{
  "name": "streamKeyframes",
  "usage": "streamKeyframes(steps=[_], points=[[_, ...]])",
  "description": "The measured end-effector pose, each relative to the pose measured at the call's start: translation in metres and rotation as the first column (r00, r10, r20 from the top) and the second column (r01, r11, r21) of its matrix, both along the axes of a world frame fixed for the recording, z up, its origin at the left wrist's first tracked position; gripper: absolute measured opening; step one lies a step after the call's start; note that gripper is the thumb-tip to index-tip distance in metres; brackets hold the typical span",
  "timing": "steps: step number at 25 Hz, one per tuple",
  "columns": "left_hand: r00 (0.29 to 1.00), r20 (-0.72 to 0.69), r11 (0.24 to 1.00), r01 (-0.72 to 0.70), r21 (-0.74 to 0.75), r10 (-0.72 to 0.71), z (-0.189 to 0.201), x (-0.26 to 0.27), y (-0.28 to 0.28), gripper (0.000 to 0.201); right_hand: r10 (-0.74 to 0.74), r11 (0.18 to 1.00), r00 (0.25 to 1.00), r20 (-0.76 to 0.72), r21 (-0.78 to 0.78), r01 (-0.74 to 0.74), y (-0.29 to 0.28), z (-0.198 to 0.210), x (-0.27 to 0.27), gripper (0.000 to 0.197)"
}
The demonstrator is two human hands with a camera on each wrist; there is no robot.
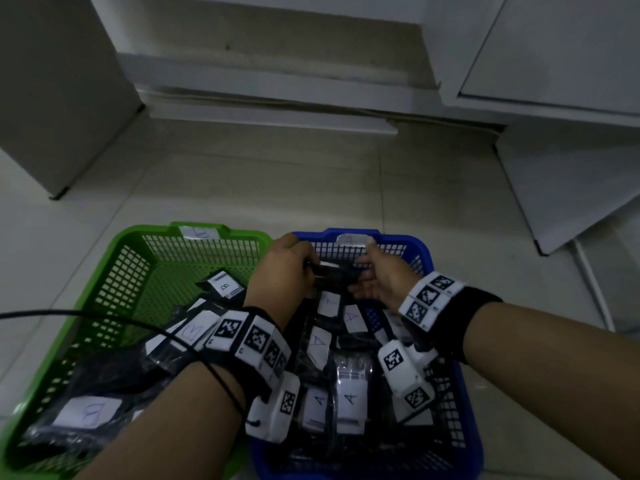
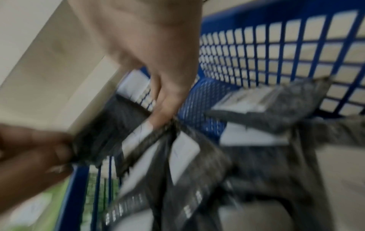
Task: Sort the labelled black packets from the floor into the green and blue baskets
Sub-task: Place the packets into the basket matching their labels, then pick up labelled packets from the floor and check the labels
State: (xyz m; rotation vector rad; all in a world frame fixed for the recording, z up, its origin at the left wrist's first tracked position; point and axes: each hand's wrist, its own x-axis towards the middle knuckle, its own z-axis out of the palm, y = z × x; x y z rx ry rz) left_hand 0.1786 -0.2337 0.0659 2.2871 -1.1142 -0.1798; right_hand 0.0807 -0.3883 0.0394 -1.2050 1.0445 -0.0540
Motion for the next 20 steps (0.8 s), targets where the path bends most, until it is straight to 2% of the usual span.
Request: streamKeyframes(steps=[2,4,6,8,10,12,14,15,16,18,20], points=[[0.998,0.005,0.998,0.055,0.026,-0.055,-0.007,0.004,-0.002,0.015,0.032,0.999,0.998,0.06,-0.006,-0.032,-0.002,0.004,-0.001,0.008],[0.996,0.013,0.99,0.086,0.109,-0.088,-0.008,0.007,-0.003,0.018,0.048,0.987,0.998,0.051,-0.158,-0.039,-0.003,0.001,0.0,0.021],[0.988,0.08,0.966,0.109,0.235,-0.131,-0.008,0.007,0.0,0.021,0.082,0.961,0.997,-0.01,-0.263,-0.081,-0.006,-0.008,0.003,0.029],[0.968,0.139,0.914,0.145,0.378,-0.211,-0.007,0.004,0.002,0.026,0.16,0.922,0.984,-0.079,-0.344,-0.177,-0.007,-0.015,0.007,0.034],[0.953,0.141,0.857,0.167,0.488,-0.267,-0.01,0.0,0.004,0.033,0.225,0.891,0.967,-0.118,-0.376,-0.253,-0.006,-0.015,0.01,0.033],[0.955,0.112,0.804,0.166,0.571,-0.276,-0.014,-0.003,0.007,0.041,0.268,0.815,0.946,-0.18,-0.482,-0.322,-0.007,-0.01,0.008,0.031],[0.964,0.082,0.77,0.149,0.62,-0.253,-0.016,-0.004,0.008,0.047,0.315,0.647,0.912,-0.262,-0.644,-0.409,-0.002,-0.003,-0.001,0.022],[0.966,0.075,0.759,0.145,0.635,-0.246,-0.016,-0.005,0.008,0.049,0.378,0.566,0.874,-0.305,-0.671,-0.479,0.004,0.002,-0.006,0.018],[0.966,0.074,0.751,0.142,0.645,-0.247,-0.016,-0.005,0.007,0.05,0.463,0.493,0.809,-0.361,-0.654,-0.574,0.011,0.005,-0.01,0.026],[0.967,0.07,0.736,0.138,0.663,-0.245,-0.016,-0.007,0.005,0.05,0.602,0.378,0.637,-0.482,-0.531,-0.758,0.024,0.0,-0.014,0.06],[0.972,0.053,0.717,0.131,0.685,-0.228,-0.017,-0.008,0.003,0.047,0.616,0.308,0.526,-0.586,-0.435,-0.846,0.029,-0.01,-0.012,0.085]])
